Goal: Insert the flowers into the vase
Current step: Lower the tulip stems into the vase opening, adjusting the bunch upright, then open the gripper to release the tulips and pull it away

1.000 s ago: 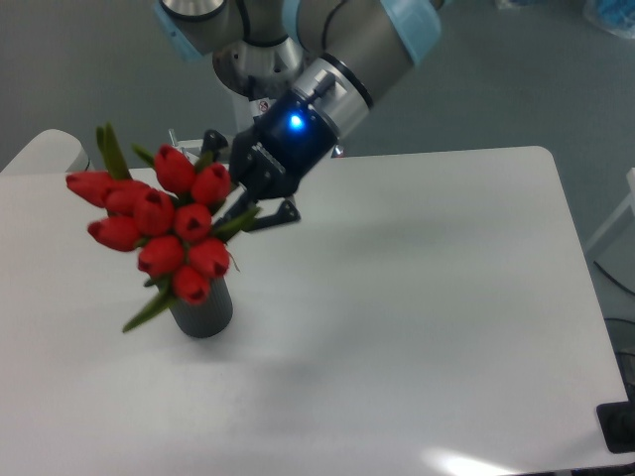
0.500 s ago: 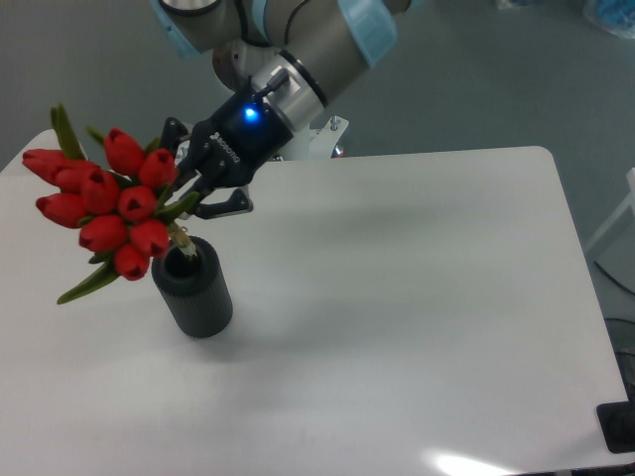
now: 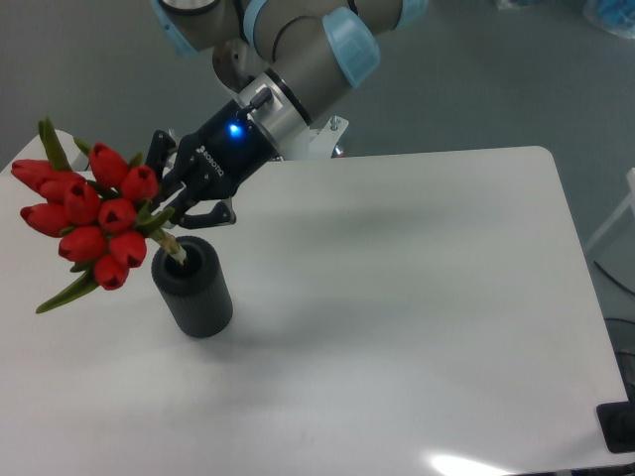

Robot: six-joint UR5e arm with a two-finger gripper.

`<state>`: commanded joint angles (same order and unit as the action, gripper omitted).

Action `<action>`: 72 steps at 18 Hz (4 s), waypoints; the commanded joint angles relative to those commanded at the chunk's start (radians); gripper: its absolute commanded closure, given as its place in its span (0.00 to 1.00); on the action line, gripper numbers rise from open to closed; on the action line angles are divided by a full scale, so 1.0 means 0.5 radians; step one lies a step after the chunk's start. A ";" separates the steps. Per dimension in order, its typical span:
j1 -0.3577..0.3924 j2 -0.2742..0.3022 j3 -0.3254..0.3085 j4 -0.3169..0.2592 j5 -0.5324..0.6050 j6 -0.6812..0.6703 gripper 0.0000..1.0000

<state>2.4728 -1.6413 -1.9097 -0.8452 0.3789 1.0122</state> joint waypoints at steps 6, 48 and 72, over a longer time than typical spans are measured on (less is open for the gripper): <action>0.006 -0.065 -0.077 0.003 -0.003 0.126 0.78; 0.123 -0.181 -0.292 0.025 0.009 0.412 0.09; 0.472 -0.046 -0.160 0.025 0.573 0.488 0.00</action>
<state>2.7090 -1.6643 -1.9898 -0.8329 0.6655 1.2564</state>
